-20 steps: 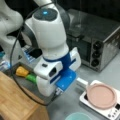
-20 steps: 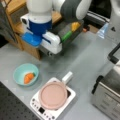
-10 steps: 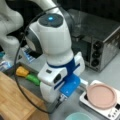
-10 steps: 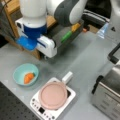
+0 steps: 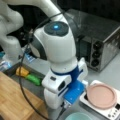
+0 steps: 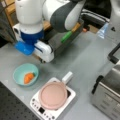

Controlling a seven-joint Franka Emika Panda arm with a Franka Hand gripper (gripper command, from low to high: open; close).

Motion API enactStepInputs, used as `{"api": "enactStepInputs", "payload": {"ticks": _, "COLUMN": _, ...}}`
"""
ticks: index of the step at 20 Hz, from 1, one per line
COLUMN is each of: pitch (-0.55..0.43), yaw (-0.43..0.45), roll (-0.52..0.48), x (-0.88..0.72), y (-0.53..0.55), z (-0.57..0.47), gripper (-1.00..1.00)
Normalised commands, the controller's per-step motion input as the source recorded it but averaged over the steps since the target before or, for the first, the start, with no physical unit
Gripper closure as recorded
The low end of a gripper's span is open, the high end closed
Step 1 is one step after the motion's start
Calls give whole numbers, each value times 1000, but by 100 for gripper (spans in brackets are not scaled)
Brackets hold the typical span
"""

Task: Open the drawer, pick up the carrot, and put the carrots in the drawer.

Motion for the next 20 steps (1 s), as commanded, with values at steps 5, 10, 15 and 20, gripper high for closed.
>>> {"api": "enactStepInputs", "payload": {"ticks": 5, "pitch": 192, "yaw": 15, "roll": 204, "x": 403, "y": -310, "z": 15, "gripper": -100}}
{"api": "enactStepInputs", "payload": {"ticks": 10, "pitch": 177, "yaw": 21, "roll": 190, "x": 374, "y": -299, "z": 92, "gripper": -100}}
{"api": "enactStepInputs", "payload": {"ticks": 15, "pitch": 162, "yaw": 23, "roll": 182, "x": 391, "y": -249, "z": 51, "gripper": -100}}
{"api": "enactStepInputs", "payload": {"ticks": 20, "pitch": 129, "yaw": 22, "roll": 170, "x": 434, "y": -201, "z": -27, "gripper": -100}}
